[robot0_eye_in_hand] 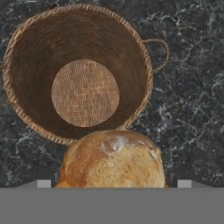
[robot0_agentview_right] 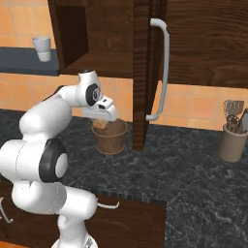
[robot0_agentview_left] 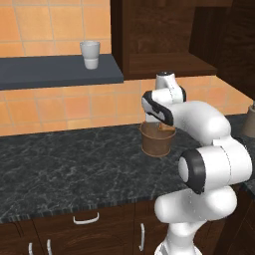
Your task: Open the cabinet, pick up the bread from the cabinet and place it in the basket. Then move the basket to the dining counter.
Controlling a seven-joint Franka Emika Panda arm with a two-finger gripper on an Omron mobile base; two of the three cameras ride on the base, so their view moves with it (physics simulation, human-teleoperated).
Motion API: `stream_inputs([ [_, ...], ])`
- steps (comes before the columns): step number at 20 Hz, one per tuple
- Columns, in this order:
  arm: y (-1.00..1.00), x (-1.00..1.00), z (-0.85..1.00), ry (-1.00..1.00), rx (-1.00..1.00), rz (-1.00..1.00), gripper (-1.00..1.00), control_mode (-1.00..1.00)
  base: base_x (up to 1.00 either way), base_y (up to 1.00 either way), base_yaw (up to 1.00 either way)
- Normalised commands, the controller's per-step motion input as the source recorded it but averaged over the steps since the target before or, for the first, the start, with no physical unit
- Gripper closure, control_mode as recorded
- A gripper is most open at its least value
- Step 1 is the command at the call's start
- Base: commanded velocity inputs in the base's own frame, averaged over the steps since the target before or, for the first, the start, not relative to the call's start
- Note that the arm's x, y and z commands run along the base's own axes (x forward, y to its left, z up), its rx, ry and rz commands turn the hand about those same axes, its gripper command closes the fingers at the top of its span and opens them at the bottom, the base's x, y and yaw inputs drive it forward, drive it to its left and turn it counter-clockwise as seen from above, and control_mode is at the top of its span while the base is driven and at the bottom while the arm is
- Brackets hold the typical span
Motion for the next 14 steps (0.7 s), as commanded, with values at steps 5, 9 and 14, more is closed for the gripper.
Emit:
stream_inputs([
  [5,-0.04,0.62,-0.58,0.06,0.06,0.0,1.0,-1.0,0.0,0.0,0.0],
  [9,0.0,0.52,-0.54,0.01,0.03,0.0,1.0,-1.0,0.0,0.0,0.0],
  [14,0.0,0.34,-0.51,0.0,0.0,0.0,1.0,-1.0,0.0,0.0,0.0],
])
